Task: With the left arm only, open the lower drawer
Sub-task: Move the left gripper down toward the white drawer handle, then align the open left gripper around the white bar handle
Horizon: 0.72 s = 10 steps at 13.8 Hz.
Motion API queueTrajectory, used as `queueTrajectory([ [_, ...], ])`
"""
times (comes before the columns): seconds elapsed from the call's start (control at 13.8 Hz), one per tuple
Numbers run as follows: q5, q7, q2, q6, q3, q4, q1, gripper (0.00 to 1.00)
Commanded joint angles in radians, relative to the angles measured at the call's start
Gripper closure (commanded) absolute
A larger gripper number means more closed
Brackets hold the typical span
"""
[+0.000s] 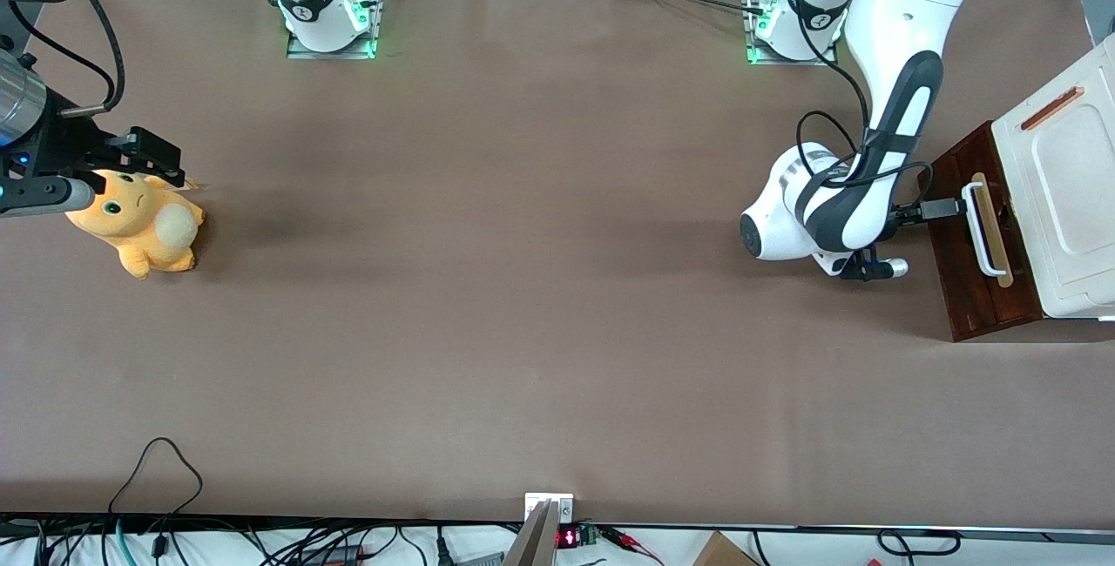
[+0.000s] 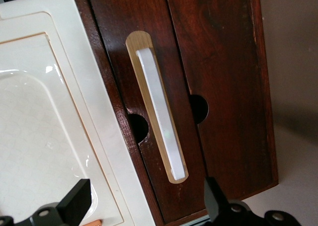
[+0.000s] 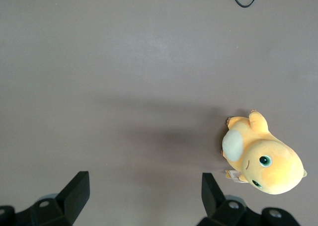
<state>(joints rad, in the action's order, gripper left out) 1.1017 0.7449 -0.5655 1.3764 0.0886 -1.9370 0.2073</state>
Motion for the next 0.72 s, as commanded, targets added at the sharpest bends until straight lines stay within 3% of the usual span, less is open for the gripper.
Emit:
queueTrajectory([
  [0.0, 0.030, 0.004, -0.005, 0.009, 0.000, -0.016, -0.003, 0.00],
  [0.65, 0.070, 0.005, -0.021, 0.009, -0.001, -0.011, -0.031, 0.00],
])
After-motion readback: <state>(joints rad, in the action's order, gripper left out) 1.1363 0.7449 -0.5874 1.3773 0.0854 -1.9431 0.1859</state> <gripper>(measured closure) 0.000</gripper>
